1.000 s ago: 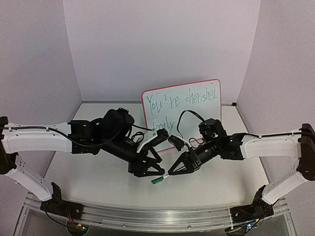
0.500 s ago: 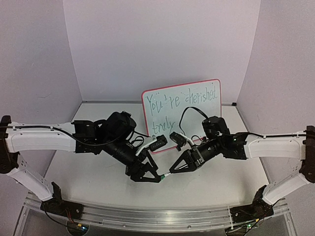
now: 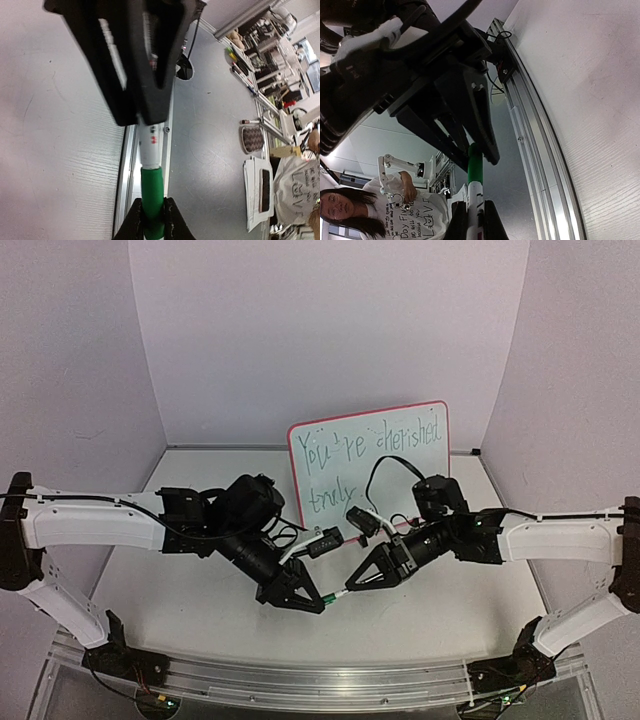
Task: Write a sentence on the whiteboard
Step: Pass from the right arm to the left
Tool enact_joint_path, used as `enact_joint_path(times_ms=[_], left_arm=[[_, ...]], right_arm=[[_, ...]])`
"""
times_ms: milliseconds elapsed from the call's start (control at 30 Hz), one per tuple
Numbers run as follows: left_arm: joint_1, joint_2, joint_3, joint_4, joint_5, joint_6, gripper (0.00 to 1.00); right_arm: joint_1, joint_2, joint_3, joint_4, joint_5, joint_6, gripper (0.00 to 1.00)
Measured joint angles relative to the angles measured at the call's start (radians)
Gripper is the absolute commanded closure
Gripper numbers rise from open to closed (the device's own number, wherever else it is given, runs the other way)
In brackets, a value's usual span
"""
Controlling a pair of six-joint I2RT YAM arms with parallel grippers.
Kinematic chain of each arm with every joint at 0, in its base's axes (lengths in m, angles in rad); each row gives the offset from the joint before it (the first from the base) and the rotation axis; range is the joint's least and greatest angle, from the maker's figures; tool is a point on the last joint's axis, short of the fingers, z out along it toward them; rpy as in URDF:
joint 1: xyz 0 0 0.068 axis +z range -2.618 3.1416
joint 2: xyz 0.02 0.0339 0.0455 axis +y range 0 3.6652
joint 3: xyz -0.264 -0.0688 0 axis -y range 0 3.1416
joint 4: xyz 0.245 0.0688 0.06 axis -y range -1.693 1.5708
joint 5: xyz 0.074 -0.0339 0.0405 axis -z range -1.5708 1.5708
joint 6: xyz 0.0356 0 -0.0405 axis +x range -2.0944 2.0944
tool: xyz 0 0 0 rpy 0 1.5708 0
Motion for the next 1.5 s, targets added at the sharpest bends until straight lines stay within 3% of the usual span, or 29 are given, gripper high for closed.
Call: enact_joint_path(times_ms=[1500], left_arm=[[0.012, 0.047, 0.008, 0.024, 0.124, -0.082, 1.0]], right_arm=[[0.028, 0.006, 0.0, -0.008, -0.008, -0.005, 0.98]])
